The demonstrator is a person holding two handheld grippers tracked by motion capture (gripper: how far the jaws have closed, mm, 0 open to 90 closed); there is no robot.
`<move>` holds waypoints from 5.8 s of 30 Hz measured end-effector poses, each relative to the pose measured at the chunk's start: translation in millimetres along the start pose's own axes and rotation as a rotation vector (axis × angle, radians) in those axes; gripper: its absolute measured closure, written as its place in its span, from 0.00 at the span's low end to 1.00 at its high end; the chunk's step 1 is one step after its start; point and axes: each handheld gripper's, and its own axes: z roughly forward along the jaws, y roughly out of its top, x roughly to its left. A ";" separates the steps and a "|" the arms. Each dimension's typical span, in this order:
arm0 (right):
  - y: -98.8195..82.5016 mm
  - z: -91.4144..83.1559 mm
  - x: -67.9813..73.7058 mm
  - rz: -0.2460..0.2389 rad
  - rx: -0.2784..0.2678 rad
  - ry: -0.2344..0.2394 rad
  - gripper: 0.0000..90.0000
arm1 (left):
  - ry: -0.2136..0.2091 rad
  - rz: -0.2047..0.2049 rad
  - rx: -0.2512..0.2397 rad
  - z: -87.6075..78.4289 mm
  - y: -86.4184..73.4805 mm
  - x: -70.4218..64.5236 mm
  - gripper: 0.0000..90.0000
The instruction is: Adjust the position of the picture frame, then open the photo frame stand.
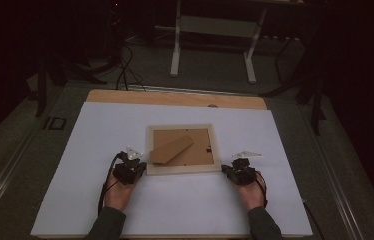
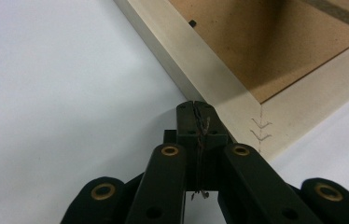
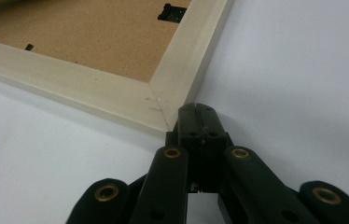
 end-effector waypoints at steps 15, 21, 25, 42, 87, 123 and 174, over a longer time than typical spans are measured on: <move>3.2 0.9 -1.0 0.005 0.016 0.007 1.00 | 0.029 -0.010 0.019 6.7 9.8 1.7 1.00; 1.8 -0.1 -1.4 0.012 0.014 0.015 1.00 | 0.031 -0.027 0.020 6.9 10.1 1.3 1.00; 0.7 0.0 -2.4 0.022 0.006 0.020 1.00 | 0.013 -0.035 0.022 4.9 8.5 1.2 1.00; -6.1 -5.2 -5.7 0.038 -0.012 0.024 1.00 | 0.002 -0.013 0.022 5.5 8.9 -4.2 1.00; -2.9 -23.2 -12.8 0.011 -0.107 -0.013 0.92 | -0.005 -0.037 -0.059 -15.8 12.2 1.6 0.87; -0.4 -32.6 -15.1 0.014 -0.135 0.015 0.77 | -0.121 0.031 -0.117 -45.8 62.7 5.0 0.56; 0.0 -34.0 -19.2 0.054 -0.154 0.063 0.75 | -0.372 0.088 0.117 19.1 119.8 -13.8 0.42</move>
